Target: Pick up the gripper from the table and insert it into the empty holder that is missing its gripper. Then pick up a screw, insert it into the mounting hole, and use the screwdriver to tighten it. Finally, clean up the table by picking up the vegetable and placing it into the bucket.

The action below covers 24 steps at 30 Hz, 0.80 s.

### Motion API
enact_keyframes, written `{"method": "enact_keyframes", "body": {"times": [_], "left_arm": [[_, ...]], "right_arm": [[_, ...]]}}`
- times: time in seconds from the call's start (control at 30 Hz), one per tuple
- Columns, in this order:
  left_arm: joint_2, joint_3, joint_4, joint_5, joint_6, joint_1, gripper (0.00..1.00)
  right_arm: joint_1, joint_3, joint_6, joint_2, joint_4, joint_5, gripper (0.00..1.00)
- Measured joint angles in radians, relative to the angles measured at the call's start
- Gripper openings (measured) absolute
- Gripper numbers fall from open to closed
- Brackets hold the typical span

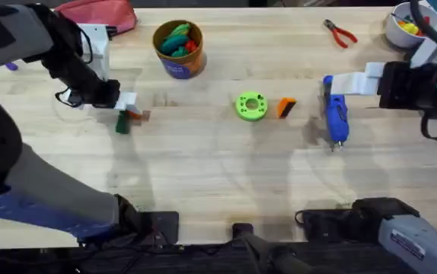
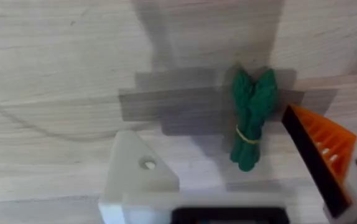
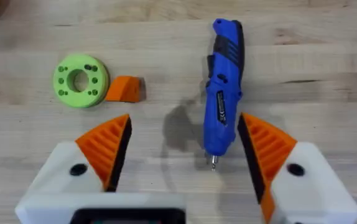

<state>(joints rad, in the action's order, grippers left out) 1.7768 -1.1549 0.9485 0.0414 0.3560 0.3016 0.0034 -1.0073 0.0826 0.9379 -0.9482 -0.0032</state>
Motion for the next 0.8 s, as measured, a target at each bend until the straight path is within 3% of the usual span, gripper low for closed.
{"method": "enact_keyframes", "body": {"times": [0.1,0.2,0.23,0.37,0.4,0.47,0.8], "left_arm": [[0.009,0.000,-0.003,0.000,0.004,0.000,0.967],[0.009,0.000,-0.004,0.002,0.006,0.000,0.877],[0.009,0.000,-0.004,0.004,0.010,0.000,0.769],[0.009,-0.002,-0.002,0.023,0.011,-0.001,0.157],[0.009,-0.004,-0.002,0.022,0.016,-0.002,0.045],[0.009,-0.006,-0.006,0.022,0.015,-0.003,0.009],[0.009,-0.006,-0.007,0.019,0.015,-0.003,0.009]], "right_arm": [[0.000,0.000,0.000,0.000,0.000,0.000,0.994],[0.000,0.000,0.000,0.000,0.000,0.000,0.994],[0.000,0.000,0.000,0.000,0.000,0.000,0.994],[0.000,0.000,0.000,0.000,0.000,0.000,0.994],[0.000,0.000,0.000,0.000,0.000,0.000,0.994],[0.000,0.000,0.000,0.000,0.000,0.000,0.994],[0.000,0.000,0.000,0.000,0.000,0.000,0.994]]}}
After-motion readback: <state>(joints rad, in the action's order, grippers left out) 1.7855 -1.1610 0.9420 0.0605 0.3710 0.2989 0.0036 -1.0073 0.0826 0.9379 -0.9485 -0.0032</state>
